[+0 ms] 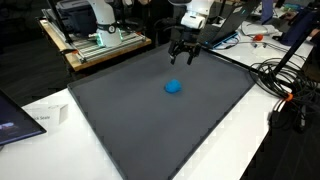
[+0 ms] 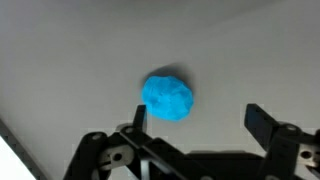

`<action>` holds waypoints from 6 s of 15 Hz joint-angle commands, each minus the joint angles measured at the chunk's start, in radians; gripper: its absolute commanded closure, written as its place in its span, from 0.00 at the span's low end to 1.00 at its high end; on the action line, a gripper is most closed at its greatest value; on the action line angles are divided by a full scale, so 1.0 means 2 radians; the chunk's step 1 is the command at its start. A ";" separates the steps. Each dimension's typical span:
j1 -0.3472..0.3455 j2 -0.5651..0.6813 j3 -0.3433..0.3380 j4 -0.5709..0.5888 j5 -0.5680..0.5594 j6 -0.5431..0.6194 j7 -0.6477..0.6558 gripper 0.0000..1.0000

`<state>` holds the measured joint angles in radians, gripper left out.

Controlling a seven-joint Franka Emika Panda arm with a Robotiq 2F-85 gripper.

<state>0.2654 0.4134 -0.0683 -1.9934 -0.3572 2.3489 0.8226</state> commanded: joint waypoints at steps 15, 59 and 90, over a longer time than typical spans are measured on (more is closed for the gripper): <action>-0.082 0.089 0.003 0.002 0.058 0.135 -0.231 0.00; -0.120 -0.129 0.040 -0.132 0.169 0.121 -0.380 0.98; -0.097 -0.360 0.054 -0.321 0.182 0.367 -0.386 0.07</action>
<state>0.0699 -0.2592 0.0364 -2.6163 -0.0109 3.1188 0.0552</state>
